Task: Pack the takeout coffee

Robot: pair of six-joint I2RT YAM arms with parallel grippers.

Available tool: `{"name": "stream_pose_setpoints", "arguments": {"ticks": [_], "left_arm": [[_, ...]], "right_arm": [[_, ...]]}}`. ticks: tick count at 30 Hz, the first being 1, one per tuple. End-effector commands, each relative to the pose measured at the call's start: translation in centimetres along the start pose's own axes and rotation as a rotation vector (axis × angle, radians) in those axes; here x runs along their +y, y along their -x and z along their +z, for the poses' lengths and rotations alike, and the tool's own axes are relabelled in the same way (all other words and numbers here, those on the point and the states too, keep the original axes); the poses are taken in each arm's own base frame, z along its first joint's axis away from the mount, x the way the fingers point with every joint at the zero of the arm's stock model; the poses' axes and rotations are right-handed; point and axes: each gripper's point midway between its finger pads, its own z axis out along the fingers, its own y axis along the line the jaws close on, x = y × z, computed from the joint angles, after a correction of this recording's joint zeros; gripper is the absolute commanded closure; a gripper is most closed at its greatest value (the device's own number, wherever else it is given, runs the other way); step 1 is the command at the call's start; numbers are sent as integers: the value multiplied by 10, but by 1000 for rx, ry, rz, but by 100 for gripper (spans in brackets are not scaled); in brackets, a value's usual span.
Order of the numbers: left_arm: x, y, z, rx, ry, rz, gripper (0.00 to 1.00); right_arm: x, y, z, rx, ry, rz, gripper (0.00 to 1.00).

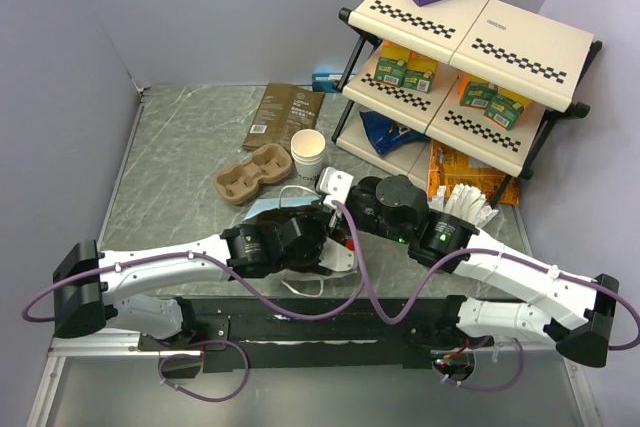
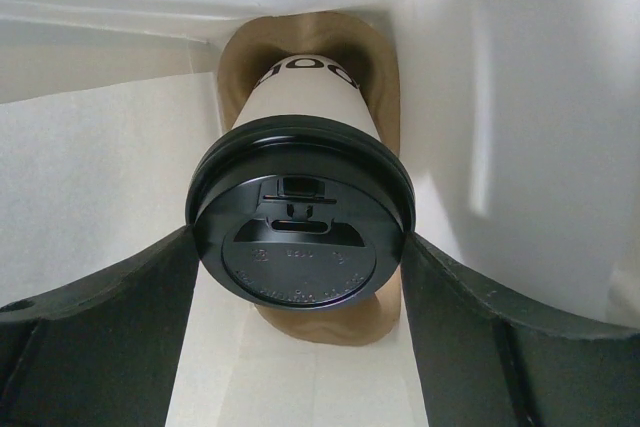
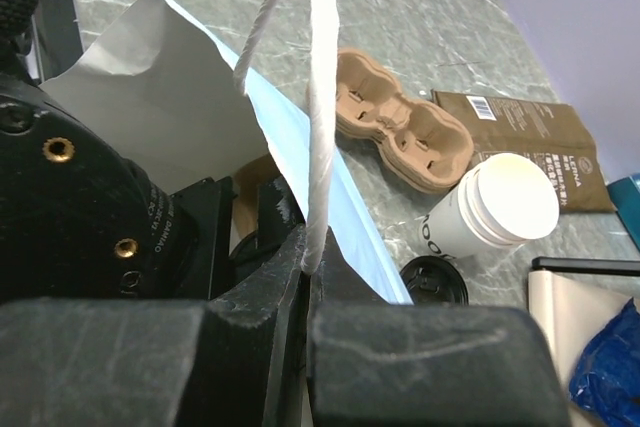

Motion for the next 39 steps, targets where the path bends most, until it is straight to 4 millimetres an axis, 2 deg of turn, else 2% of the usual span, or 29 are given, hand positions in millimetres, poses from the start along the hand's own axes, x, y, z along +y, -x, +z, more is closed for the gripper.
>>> {"name": "stream_pose_setpoints", "arguments": {"ticks": [1,6,17,27,34,39], "left_arm": [[2,-1,6,19,32,-6,99],[1,-6,14,58,30,13,99],[1,-6,17,85,6,74,99],[13,12,22,47,-11,113,99],[3,13,30,75,-91,155,99],[6,21,28,49,-101,165,99]], "right_arm": [[-5,36,-10,-99,2,15,100],[-2,35,-10,-89,13,48,100],[-4,39,-7,-82,4,114,100],[-5,30,-4,-41,10,246,100],[-7,28,2,-27,15,279,100],[-7,26,3,-20,14,302,100]]}}
